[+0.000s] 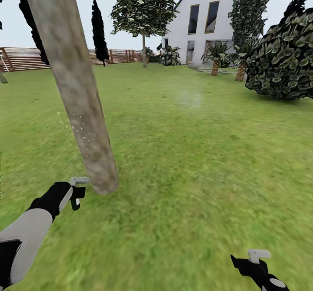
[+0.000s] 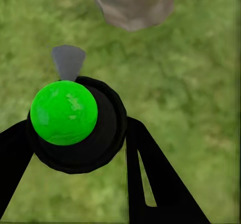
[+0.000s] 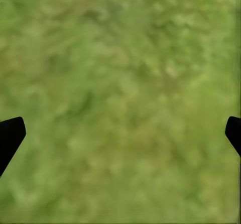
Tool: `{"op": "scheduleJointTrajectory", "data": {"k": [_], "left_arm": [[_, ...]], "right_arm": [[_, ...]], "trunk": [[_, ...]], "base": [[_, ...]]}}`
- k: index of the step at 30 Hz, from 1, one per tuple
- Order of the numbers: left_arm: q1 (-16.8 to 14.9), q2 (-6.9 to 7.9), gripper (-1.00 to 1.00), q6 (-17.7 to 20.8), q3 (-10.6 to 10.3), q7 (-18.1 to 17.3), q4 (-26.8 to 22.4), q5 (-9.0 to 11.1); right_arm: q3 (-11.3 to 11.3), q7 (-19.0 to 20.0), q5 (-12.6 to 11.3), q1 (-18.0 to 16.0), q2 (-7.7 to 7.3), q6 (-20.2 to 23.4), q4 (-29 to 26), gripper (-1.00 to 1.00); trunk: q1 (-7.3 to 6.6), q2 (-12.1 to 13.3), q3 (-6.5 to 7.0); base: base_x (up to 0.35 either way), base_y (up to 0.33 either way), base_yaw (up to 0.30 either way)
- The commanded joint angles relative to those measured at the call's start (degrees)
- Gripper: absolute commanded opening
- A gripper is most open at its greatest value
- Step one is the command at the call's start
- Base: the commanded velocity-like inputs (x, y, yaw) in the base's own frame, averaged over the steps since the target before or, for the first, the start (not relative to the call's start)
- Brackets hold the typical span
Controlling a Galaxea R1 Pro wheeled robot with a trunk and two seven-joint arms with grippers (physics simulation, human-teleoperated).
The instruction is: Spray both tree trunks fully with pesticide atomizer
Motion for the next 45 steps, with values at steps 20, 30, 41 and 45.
{"op": "scheduleJointTrajectory", "data": {"k": [20,30,41,45], "left_arm": [[0.49,-0.05,-1.0,0.32,0.34,-0.18,0.09,-0.58],[0.58,0.11,-1.0,0.44,0.36,-0.1,0.09,-0.67],[0.58,0.04,-1.0,0.43,0.27,-0.08,0.1,-0.67],[0.58,-0.03,-1.0,0.45,0.24,1.72,0.12,-0.61]], "right_arm": [[-0.58,0.35,0.48,-0.04,-0.05,-0.18,0.05,1.0],[-0.56,0.35,0.48,-0.05,-0.03,-0.2,0.05,1.0],[-0.5,0.33,0.48,-0.04,-0.04,-0.21,0.05,1.0],[-0.5,0.33,0.48,-0.04,-0.02,-0.18,0.05,1.0]], "trunk": [[0.0,-0.02,-0.05],[0.0,-0.02,-0.05],[0.0,-0.02,-0.05],[0.0,-0.02,-0.05]], "base": [[0.132,-0.263,0.11],[0.071,-0.269,0.211],[0.064,-0.272,0.098],[0.0,-0.274,0.274]]}}
